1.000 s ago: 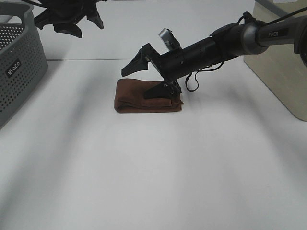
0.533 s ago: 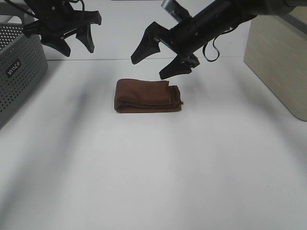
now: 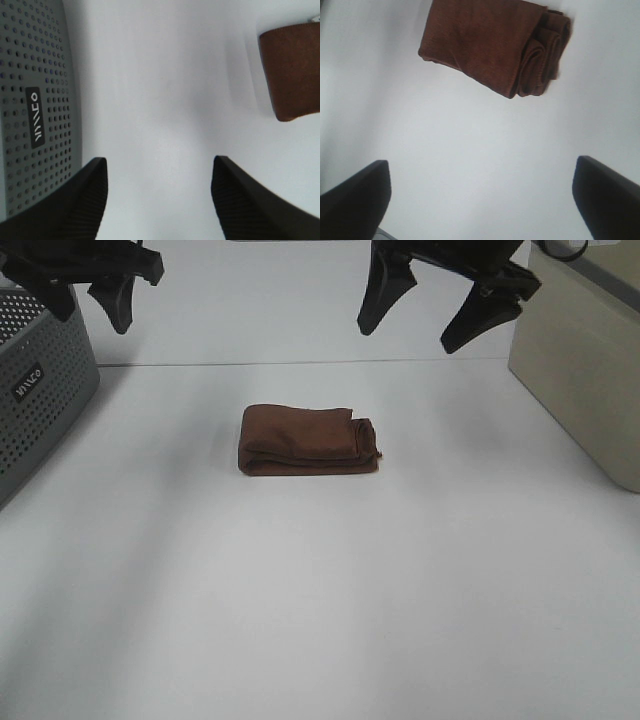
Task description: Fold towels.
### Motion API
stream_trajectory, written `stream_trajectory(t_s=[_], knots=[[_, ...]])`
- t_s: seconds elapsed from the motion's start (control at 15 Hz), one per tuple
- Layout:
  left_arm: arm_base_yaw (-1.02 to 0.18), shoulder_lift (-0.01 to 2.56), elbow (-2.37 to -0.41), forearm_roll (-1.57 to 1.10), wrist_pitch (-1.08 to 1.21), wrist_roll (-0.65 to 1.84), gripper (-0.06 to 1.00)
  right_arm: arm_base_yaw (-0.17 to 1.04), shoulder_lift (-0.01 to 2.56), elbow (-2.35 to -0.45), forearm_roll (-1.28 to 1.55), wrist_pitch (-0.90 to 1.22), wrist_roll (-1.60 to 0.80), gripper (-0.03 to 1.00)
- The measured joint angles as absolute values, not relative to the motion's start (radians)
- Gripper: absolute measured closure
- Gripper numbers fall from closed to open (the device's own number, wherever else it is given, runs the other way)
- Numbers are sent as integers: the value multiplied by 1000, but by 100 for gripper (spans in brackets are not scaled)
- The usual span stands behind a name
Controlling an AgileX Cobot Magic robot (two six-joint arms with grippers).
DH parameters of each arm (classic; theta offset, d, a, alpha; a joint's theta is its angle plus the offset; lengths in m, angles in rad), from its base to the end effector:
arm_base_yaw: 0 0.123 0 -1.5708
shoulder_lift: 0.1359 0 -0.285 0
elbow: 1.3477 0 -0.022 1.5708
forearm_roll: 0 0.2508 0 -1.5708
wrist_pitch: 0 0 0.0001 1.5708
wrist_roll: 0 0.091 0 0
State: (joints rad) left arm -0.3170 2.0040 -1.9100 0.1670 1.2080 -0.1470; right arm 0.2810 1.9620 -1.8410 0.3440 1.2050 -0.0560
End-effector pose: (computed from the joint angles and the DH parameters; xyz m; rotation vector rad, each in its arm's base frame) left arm 0.4188 -0.1225 0.2992 0.2768 2.7420 0.1102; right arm 0.3999 0.1453 0.3017 -0.3734 2.7795 0.5335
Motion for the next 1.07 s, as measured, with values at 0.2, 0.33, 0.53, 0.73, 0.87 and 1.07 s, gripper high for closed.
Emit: stream_trajectory(t_s=[0.2, 0.33, 0.53, 0.73, 0.87, 1.07], knots=[[-359, 1841, -1751, 212, 1208, -155, 36, 281, 1835, -1792, 240, 1207, -9, 5], [-372, 1741, -1641, 217, 1208, -162, 36, 281, 1739, -1714, 198, 1207, -7, 5], [-408, 1452, -1382, 218, 1211, -163, 36, 281, 1465, -1432, 145, 1208, -7, 5], [-421, 1207, -1186, 197, 1212, -163, 36, 281, 1227, -1204, 131, 1211, -7, 5], [-421, 1008, -1027, 170, 1214, -164, 36, 281, 1034, -1033, 131, 1210, -7, 5], [-421, 685, -819, 134, 1173, -140, 36, 281, 739, -826, 131, 1174, -11, 5]])
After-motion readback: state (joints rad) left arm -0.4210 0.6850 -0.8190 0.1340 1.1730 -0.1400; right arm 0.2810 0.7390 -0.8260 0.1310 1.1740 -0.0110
